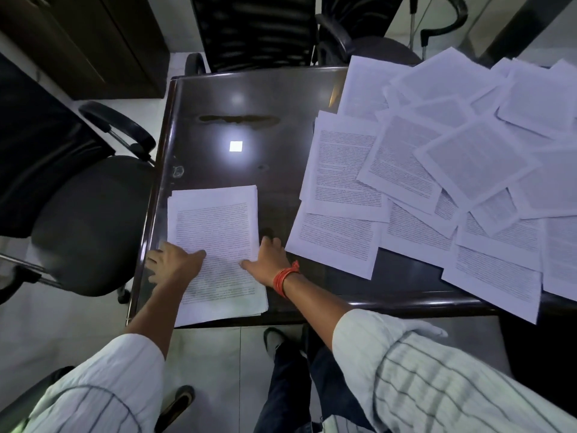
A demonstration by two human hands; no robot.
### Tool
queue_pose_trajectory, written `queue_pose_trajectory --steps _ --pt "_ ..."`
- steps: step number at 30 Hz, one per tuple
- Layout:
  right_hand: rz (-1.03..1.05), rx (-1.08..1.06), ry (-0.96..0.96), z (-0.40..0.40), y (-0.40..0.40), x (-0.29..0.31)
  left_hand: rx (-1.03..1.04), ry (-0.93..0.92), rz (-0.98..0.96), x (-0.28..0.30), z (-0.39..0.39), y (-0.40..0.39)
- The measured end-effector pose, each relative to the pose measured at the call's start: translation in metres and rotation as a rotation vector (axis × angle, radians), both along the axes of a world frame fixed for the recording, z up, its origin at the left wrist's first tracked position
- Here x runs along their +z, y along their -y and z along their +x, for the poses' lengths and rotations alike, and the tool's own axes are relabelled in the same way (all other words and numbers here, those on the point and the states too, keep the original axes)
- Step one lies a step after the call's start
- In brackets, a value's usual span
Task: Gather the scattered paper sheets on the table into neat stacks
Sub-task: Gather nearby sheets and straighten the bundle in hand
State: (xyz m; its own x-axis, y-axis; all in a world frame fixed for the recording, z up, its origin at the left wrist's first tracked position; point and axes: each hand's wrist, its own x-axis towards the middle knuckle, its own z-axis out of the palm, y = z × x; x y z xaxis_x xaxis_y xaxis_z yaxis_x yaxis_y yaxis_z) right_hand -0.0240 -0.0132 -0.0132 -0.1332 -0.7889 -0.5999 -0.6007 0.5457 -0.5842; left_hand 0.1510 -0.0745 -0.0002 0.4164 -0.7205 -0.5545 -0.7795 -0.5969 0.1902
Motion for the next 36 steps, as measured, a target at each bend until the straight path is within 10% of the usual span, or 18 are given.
queue_pose_trajectory --steps 5,11,20,36 --pt "-0.147 -0.169 -0.073 -0.086 0.006 0.018 -0.17 -0.17 -0.26 0.012 -0.067 0.02" --pt "-0.199 -0.261 -0.391 -0.233 0.001 0.03 -0.346 -0.611 -0.129 0.026 -0.199 0.024" --pt "-0.083 0.118 -0.626 -0.361 -0.003 -0.024 -0.334 -0.756 -0.001 0.013 -0.337 0.042" --pt "-0.677 0.125 -0.495 -0.377 -0.01 -0.018 0.184 -0.97 0.148 0.001 -0.375 0.06"
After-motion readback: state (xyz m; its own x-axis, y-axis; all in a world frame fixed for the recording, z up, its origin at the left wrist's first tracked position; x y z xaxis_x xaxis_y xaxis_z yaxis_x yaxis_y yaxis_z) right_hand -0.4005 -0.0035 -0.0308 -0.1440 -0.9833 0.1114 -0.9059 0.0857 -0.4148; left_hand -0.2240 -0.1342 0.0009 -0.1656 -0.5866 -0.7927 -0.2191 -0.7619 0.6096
